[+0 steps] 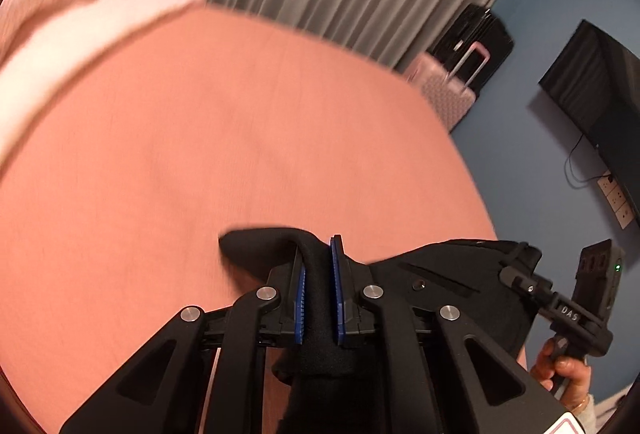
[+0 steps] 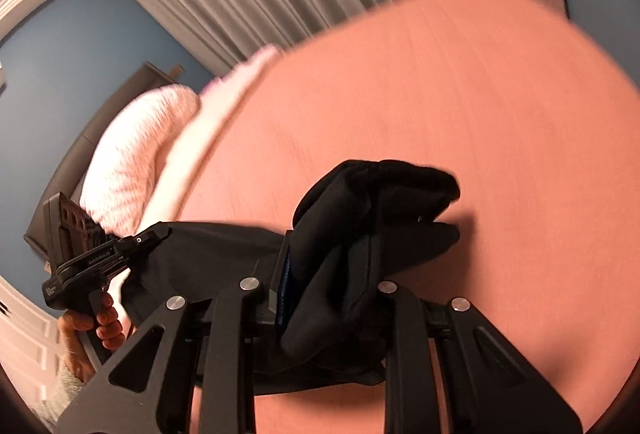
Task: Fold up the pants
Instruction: 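Open both tools and lay the folded trousers flat on the bed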
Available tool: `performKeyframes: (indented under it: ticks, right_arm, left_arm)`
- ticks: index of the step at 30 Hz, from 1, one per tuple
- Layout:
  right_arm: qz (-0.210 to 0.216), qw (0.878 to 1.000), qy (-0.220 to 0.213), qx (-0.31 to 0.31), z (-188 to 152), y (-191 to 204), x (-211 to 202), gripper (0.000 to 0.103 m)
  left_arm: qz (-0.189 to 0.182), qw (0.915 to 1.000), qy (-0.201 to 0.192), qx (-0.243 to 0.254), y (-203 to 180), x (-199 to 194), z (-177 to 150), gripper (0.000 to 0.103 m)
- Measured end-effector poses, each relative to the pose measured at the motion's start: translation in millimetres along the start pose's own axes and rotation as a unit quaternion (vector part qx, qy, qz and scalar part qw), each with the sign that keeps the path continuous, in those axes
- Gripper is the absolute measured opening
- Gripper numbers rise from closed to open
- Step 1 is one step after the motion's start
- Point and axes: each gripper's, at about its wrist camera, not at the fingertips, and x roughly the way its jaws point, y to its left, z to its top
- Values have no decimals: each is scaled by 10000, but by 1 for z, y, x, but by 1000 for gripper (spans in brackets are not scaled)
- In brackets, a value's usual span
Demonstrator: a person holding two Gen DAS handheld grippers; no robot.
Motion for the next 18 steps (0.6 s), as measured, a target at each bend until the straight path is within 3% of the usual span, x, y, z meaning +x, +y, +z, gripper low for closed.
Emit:
performKeyframes:
  ticks: [3, 5, 6, 7, 8, 9, 10, 12, 14, 16, 18]
  right_arm:
    - [-72, 9993, -315, -190, 27, -1, 11, 22]
    - [-78, 9998, -164, -44, 29, -20, 36, 24]
    - [-127, 9999, 2, 53, 24, -33, 51, 27]
    - [-403, 9985, 281, 226, 10, -54, 74, 37]
    - [-714, 9962, 419, 277, -2, -67, 85, 44]
    - [-1233, 9903, 576, 273, -21, -85, 95, 53]
    - [-1415, 9874, 636, 319, -32, -95, 97, 54]
    - [-1285, 9875, 540, 739, -58, -119, 81, 55]
    - [-1235, 9867, 270, 1023, -77, -132, 52, 57]
    - [-1314, 9856, 89, 1063, -90, -134, 25, 63]
    - [-1510, 9844, 51, 903, -97, -128, 8, 65]
  left_arm:
    - [137, 9990, -384, 206, -7, 7, 33, 9]
    - [200, 9988, -426, 120, 0, 25, 39, 10]
    - [326, 9989, -321, 74, 8, 41, 35, 17]
    - [494, 9986, -190, 48, 16, 55, 29, 20]
    - [971, 9953, 9, 9, 32, 79, 13, 23]
    - [1199, 9927, 156, 23, 40, 92, 0, 25]
    - [1519, 9870, 519, 12, 56, 110, -20, 25]
    - [1675, 9813, 934, -185, 78, 120, -52, 25]
    - [1572, 9833, 835, -385, 91, 105, -76, 25]
    - [1835, 9798, 736, -297, 89, 91, -90, 25]
    - [2278, 9718, 582, 161, 69, 76, -98, 27]
